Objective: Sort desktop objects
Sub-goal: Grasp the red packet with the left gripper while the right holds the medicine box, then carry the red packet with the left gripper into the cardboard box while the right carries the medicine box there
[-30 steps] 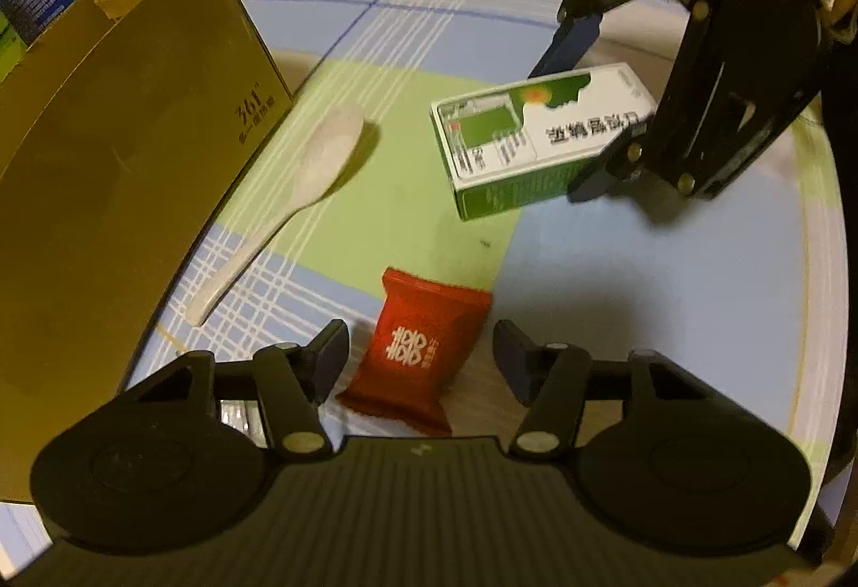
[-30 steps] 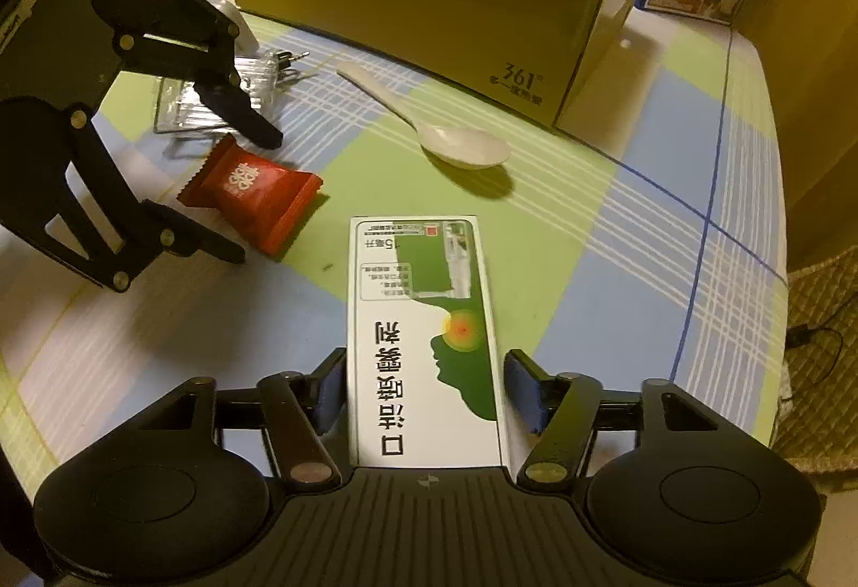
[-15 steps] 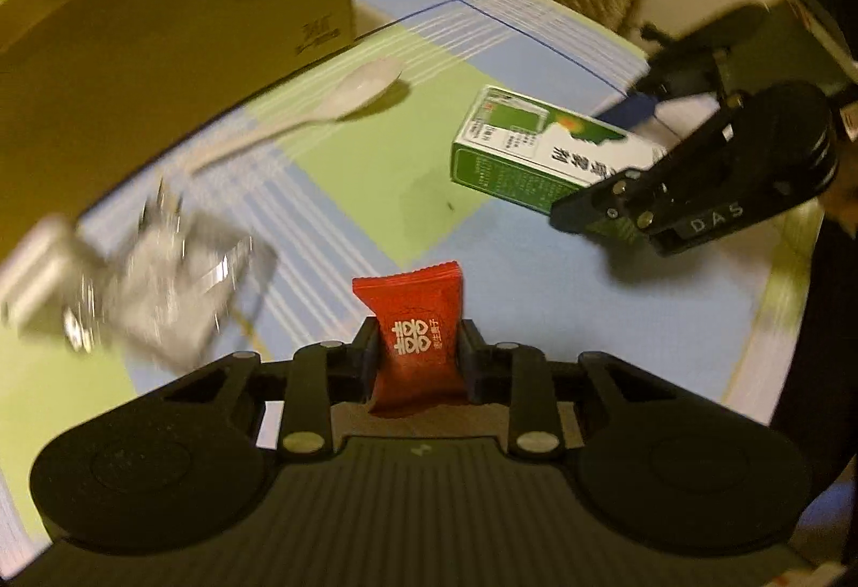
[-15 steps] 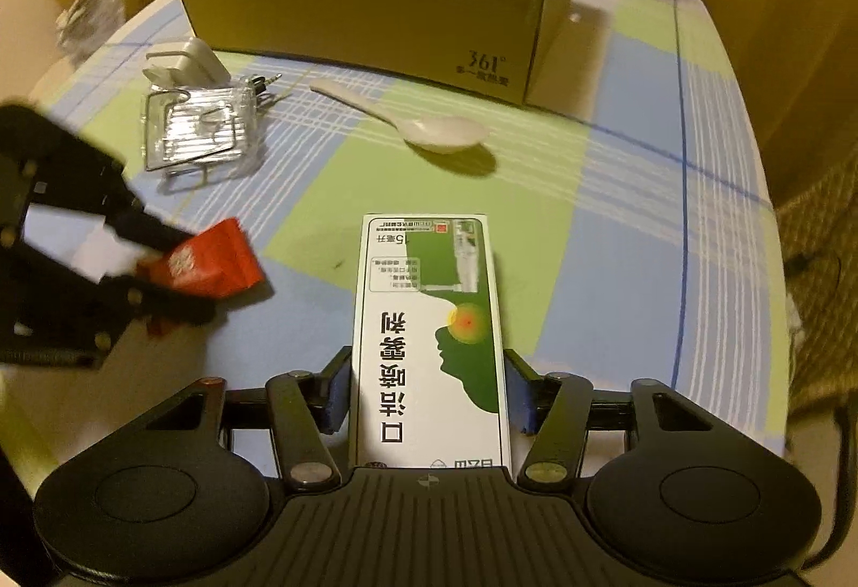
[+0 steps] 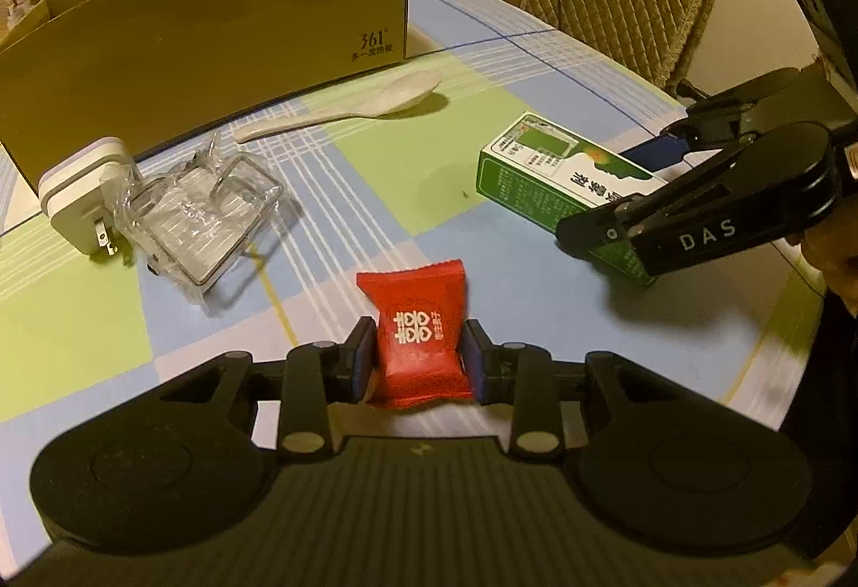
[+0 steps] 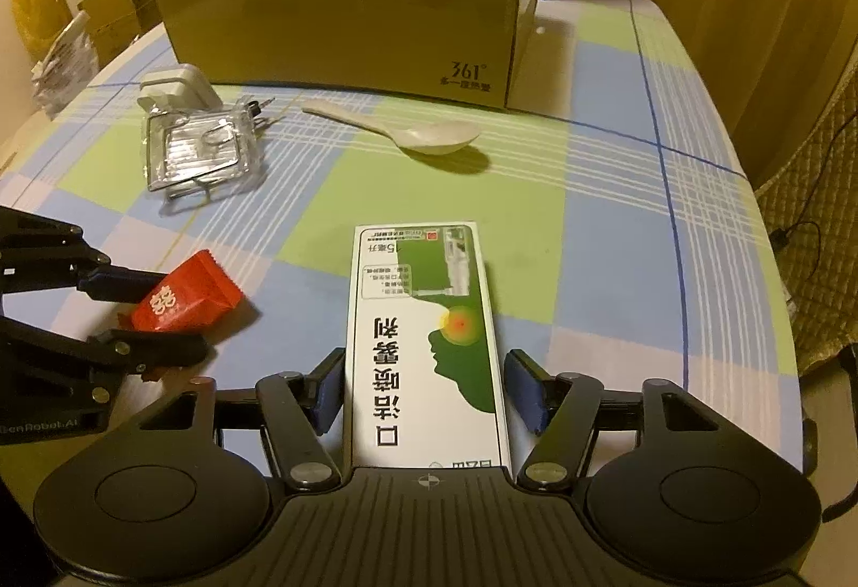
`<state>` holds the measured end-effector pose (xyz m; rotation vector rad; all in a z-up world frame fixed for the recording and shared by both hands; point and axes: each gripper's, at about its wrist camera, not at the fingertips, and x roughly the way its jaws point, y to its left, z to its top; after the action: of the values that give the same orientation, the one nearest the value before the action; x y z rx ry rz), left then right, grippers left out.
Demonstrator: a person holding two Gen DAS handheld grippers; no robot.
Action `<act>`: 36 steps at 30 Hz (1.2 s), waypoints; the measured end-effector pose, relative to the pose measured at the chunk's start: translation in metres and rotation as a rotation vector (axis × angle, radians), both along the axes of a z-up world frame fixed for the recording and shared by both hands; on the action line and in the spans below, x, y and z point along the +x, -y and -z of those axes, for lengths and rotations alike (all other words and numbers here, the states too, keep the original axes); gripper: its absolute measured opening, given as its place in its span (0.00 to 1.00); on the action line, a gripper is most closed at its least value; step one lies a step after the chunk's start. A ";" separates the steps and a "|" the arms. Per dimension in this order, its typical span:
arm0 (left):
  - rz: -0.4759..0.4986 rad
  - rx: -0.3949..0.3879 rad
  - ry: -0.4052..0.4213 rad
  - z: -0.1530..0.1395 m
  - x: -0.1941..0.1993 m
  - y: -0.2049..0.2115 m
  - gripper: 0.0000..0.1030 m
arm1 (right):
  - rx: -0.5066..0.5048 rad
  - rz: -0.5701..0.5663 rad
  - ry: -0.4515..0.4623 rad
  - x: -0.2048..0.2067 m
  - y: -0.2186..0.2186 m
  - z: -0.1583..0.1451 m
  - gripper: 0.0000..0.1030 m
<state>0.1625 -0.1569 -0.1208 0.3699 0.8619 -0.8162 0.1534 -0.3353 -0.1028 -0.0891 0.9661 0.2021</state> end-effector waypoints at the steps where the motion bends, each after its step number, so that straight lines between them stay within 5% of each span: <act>1: 0.002 0.001 0.004 0.000 -0.001 0.000 0.28 | 0.000 0.003 0.004 0.000 0.000 0.000 0.59; 13: -0.055 -0.028 -0.020 -0.001 -0.001 -0.005 0.22 | -0.017 0.056 0.031 -0.005 -0.004 0.002 0.51; 36: -0.162 -0.108 0.006 -0.052 -0.032 -0.046 0.22 | 0.066 0.099 0.087 -0.055 -0.022 -0.049 0.51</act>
<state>0.1307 -0.1109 -0.0683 0.2046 0.8273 -0.7079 0.0982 -0.3137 -0.0543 0.0107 0.8737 0.1376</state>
